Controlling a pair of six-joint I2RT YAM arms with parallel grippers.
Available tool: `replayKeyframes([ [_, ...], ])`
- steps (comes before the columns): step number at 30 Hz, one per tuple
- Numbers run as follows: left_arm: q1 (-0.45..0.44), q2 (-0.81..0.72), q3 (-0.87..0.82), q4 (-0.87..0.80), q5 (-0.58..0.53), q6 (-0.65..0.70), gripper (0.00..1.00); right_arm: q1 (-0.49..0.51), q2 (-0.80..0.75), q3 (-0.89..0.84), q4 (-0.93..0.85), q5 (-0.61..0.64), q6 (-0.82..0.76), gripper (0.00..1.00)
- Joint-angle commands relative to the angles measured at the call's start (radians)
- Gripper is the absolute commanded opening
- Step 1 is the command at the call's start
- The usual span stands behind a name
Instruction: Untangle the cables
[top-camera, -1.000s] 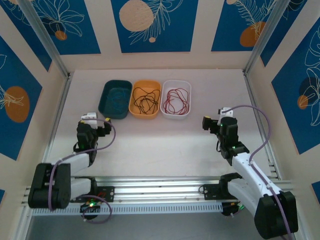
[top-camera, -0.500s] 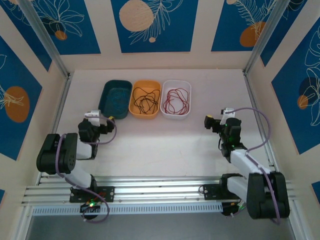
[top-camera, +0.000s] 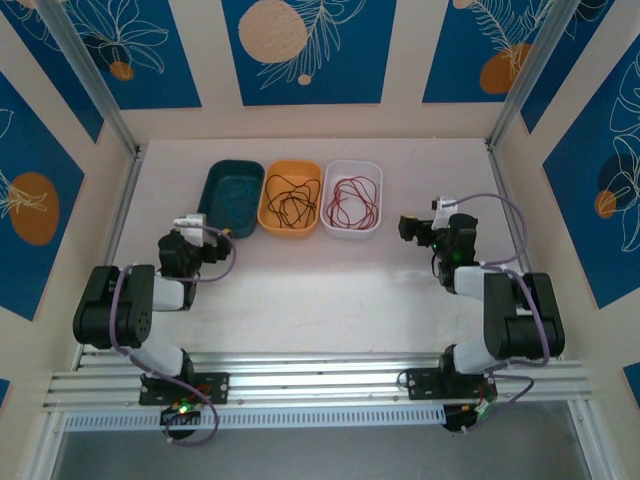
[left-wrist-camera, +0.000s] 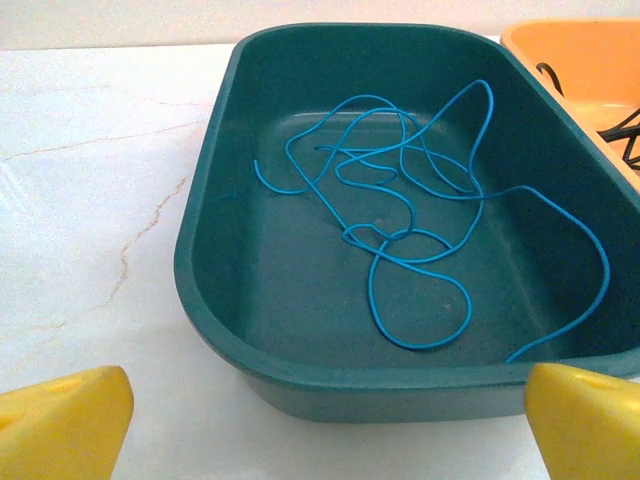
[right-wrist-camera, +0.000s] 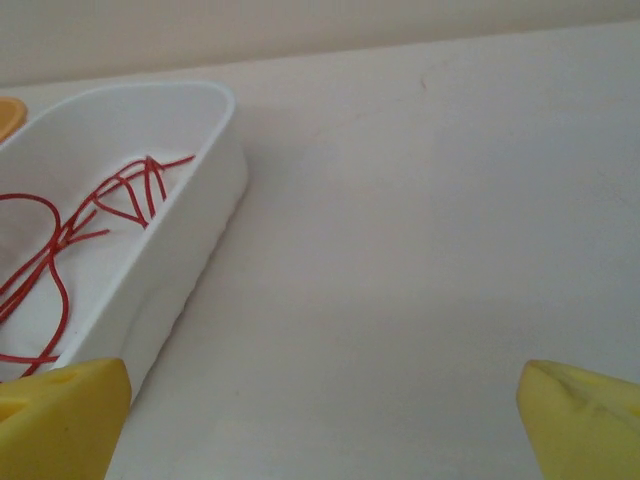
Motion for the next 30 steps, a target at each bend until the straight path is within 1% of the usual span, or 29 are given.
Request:
replayKeyframes([
  [1,-0.005,-0.017,0.017,-0.008,0.026,0.014,1.00,-0.001,0.020,-0.053,0.100,-0.062,-0.026,0.99],
  [2,-0.007,-0.018,0.016,-0.007,0.027,0.014,1.00,-0.004,0.035,-0.056,0.131,-0.054,-0.015,0.99],
  [3,-0.006,-0.017,0.015,-0.007,0.026,0.014,1.00,-0.007,0.039,-0.042,0.110,-0.039,-0.003,0.99],
  [4,-0.006,-0.017,0.016,-0.008,0.026,0.014,1.00,-0.004,0.029,-0.022,0.052,-0.032,-0.007,0.99],
  [5,-0.007,-0.017,0.016,-0.007,0.027,0.015,1.00,0.002,0.041,-0.029,0.085,-0.019,-0.008,0.99],
  [6,-0.005,-0.017,0.016,-0.007,0.027,0.014,1.00,0.005,0.036,-0.027,0.072,-0.015,-0.011,0.99],
  [7,-0.005,-0.017,0.015,-0.007,0.027,0.014,1.00,0.005,0.034,-0.025,0.065,-0.022,-0.015,0.99],
  [8,-0.006,-0.017,0.016,-0.007,0.028,0.014,1.00,0.000,0.040,-0.027,0.078,-0.066,-0.027,0.99],
  [11,-0.007,-0.018,0.016,-0.008,0.026,0.015,1.00,-0.012,0.037,-0.034,0.088,-0.118,-0.032,0.99],
  [30,-0.005,-0.017,0.018,-0.013,0.026,0.014,1.00,0.002,0.034,-0.032,0.081,-0.087,-0.038,0.99],
])
